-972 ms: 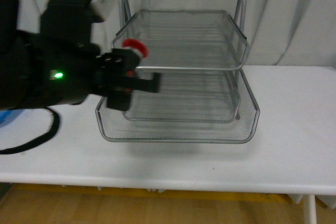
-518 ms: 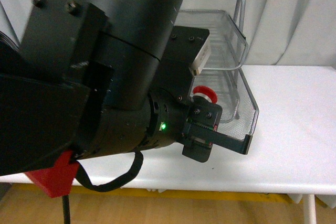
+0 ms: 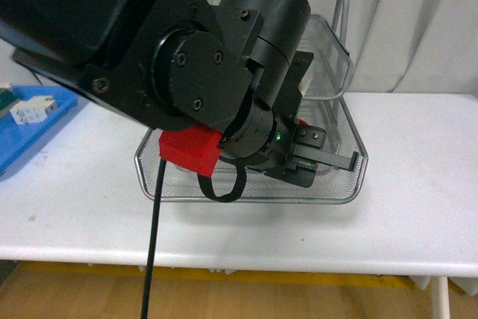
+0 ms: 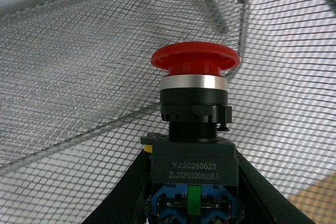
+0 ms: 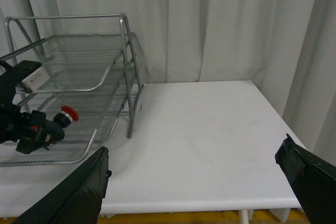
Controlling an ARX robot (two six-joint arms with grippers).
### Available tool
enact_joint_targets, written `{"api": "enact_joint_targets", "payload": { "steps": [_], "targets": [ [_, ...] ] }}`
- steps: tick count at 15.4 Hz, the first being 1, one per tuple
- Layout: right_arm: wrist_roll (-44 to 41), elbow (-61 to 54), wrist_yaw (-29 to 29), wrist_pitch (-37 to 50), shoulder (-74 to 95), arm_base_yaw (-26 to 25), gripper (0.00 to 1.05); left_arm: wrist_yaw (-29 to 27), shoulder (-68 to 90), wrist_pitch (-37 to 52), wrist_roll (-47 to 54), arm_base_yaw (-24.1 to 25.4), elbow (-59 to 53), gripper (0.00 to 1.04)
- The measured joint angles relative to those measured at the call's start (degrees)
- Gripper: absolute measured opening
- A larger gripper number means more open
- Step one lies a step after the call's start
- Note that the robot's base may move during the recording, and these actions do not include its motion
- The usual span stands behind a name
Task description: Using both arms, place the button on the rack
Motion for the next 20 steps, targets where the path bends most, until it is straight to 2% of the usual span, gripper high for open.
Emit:
{"api": "enact_joint_targets", "payload": {
  "steps": [5, 8, 10, 14, 19, 20],
  "targets": [
    [0.0, 0.0, 0.0, -0.02, 0.0, 0.0, 0.98, -2.84, 5.6, -6.47, -1.64, 2.14, 11.5, 0.38],
    [0.0, 0.0, -0.02, 0.0, 0.0, 0.0, 0.98, -2.25, 5.22, -6.01, -3.74, 2.36, 10.86, 0.63],
    [0.0, 0.0, -0.04, 0.0, 0.0, 0.0, 0.98, -1.99, -3.19, 0.9, -6.27, -0.59, 0.9, 1.0],
    [0.0, 0.0, -0.04, -0.02, 0.0, 0.0, 0.98, -3.96, -16.7, 10.6, -7.5, -4.81, -11.28, 0.98],
    [0.0, 0.0, -0.09, -0.02, 0.0, 0.0, 0.98, -8.46, -29.7, 17.38, -8.52, -4.98, -26.4, 0.98],
    [0.0, 0.0, -0.07, -0.02, 0.0, 0.0, 0.98, -10.73, -32.02, 20.76, -7.89, -5.11, -28.79, 0.97]
  ]
}}
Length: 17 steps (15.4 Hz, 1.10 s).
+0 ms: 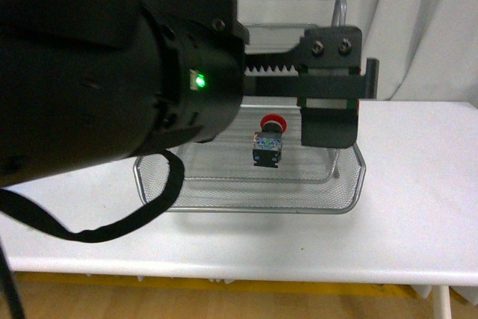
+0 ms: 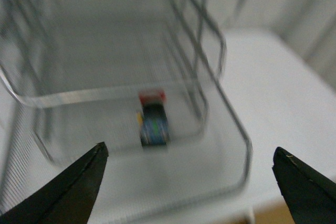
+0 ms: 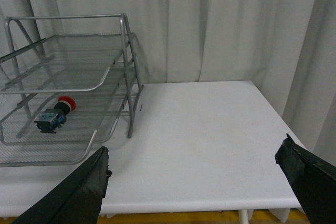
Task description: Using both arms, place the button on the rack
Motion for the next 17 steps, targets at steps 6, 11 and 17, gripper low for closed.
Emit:
{"api": "enact_joint_targets", "payload": {
  "steps": [6, 11, 17],
  "targets": [
    [0.0, 0.0, -0.04, 0.02, 0.02, 0.0, 0.98, -6.71, -17.59, 29.64, 11.72, 16.11, -29.86, 0.29],
    [0.0, 0.0, -0.04, 0.0, 0.0, 0.0, 0.98, 3.08, -32.26, 27.1, 12.0, 25.81, -39.74, 0.02],
    [0.0, 0.0, -0.04, 0.0, 0.0, 0.0, 0.98, 9.79, -49.79, 10.95, 12.0, 32.24, -43.36, 0.02]
  ]
}}
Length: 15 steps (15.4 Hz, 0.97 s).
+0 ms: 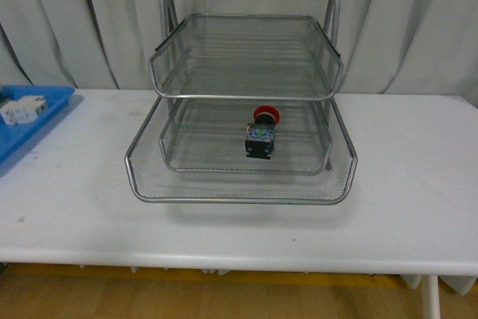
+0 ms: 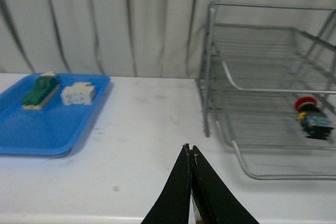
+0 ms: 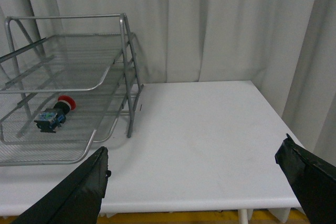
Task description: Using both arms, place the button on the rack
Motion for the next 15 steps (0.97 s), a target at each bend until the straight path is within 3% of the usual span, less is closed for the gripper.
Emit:
{"api": "enact_joint_targets", "payload": {
  "steps": [1, 2, 9, 15],
  "targets": [
    [0.02, 0.0, 0.0, 0.02, 0.02, 0.0, 0.98, 4.11, -2.54, -2.36, 0.07, 3.5, 0.0, 0.02],
    [0.0, 0.0, 0.04, 0.02, 0.0, 0.0, 0.98, 4.2, -5.46, -4.5, 0.0, 5.6, -0.04, 0.02],
    [0.0, 0.0, 0.0, 0.0, 0.0, 0.0, 0.98, 5.18, -19.98, -18.51, 0.04, 5.07, -0.04, 0.02],
    [0.0, 0.0, -0.02, 0.0, 0.0, 0.0, 0.98, 5.18, -26.64, -24.98, 0.04, 5.07, -0.04, 0.02]
  ]
}}
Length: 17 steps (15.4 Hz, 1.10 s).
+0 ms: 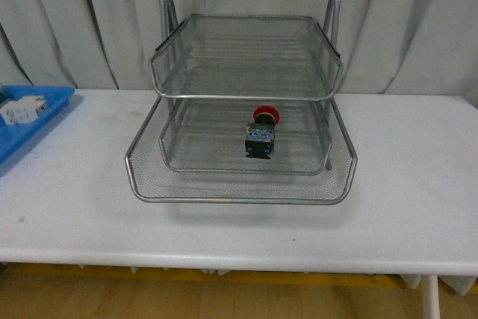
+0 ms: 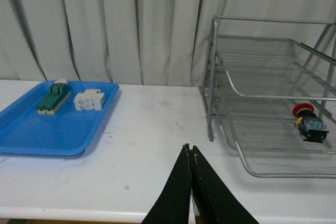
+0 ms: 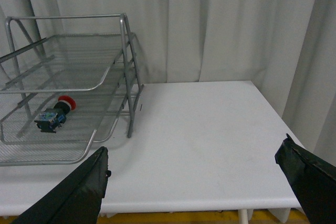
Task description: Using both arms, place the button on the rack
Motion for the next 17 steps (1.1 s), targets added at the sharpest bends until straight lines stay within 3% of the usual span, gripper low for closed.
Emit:
{"api": "enact_joint_targets", "payload": {
  "steps": [2, 4, 11, 12, 13, 14, 15, 17],
  "targets": [
    [0.0, 0.0, 0.02, 0.0, 0.0, 0.0, 0.98, 0.0, -1.49, -1.55, 0.0, 0.0, 0.0, 0.02],
    [0.0, 0.0, 0.04, -0.02, 0.0, 0.0, 0.98, 0.22, -7.98, -11.28, 0.0, 0.0, 0.02, 0.02],
    [0.0, 0.0, 0.02, 0.02, 0.0, 0.0, 0.98, 0.02, -11.02, -11.76, 0.0, 0.0, 0.02, 0.05],
    [0.0, 0.0, 0.02, 0.02, 0.0, 0.0, 0.98, 0.02, -11.02, -11.78, 0.0, 0.0, 0.02, 0.17],
    [0.26, 1.14, -4.59, -3.76, 1.51, -1.68, 0.98, -0.02, -11.02, -11.78, 0.0, 0.0, 0.02, 0.3],
    [0.76, 3.08, -12.33, 0.9, 11.58, -5.84, 0.98, 0.13, -11.02, -11.72, 0.0, 0.0, 0.02, 0.43],
    [1.81, 5.44, -13.4, 9.07, 20.87, -5.44, 0.98, -0.02, -11.02, -11.76, 0.0, 0.0, 0.02, 0.54],
    [4.85, 15.1, -11.76, 27.08, 43.71, 0.48, 0.98, 0.02, -11.02, -11.74, 0.0, 0.0, 0.02, 0.79]
  ]
}}
